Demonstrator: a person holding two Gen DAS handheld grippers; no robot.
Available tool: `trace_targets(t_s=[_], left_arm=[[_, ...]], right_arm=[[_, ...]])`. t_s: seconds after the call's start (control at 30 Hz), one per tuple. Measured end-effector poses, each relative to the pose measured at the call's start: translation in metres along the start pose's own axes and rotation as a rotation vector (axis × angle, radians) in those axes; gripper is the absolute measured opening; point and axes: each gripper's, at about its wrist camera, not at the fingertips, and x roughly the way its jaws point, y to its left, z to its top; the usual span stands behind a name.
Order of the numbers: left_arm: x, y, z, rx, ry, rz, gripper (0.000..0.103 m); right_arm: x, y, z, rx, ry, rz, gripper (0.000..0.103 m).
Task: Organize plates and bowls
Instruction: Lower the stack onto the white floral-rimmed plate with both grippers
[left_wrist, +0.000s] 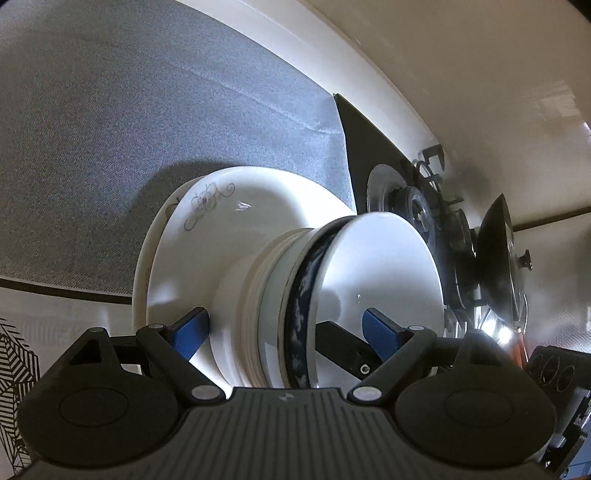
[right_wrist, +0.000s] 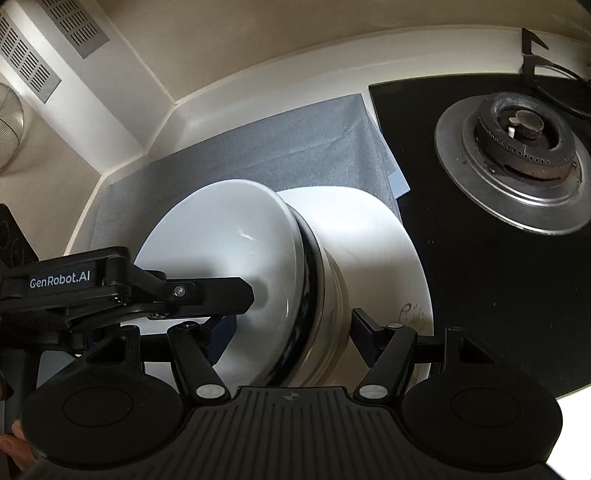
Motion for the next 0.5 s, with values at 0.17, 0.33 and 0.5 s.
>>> trace_targets(t_s=[0.17, 0.33, 0.5], left_arm=[[-0.002, -0.002, 0.000, 0.003, -0.017, 0.035, 0.094], [-0.008, -0.008, 0.001, 0.027, -0.005, 0.075, 0.103], [-0.019, -0.014, 0.002, 0.016, 0.000, 0.136, 0.103]], right_arm=[[0.002, -0.005, 0.003, -0.008, 0.002, 0.024, 0.067], [0.003, -0.011, 0.006, 0.015, 0.005, 0.053, 0.067], [-0.001, -0.013, 0.005, 0.005, 0.009, 0.069, 0.074]])
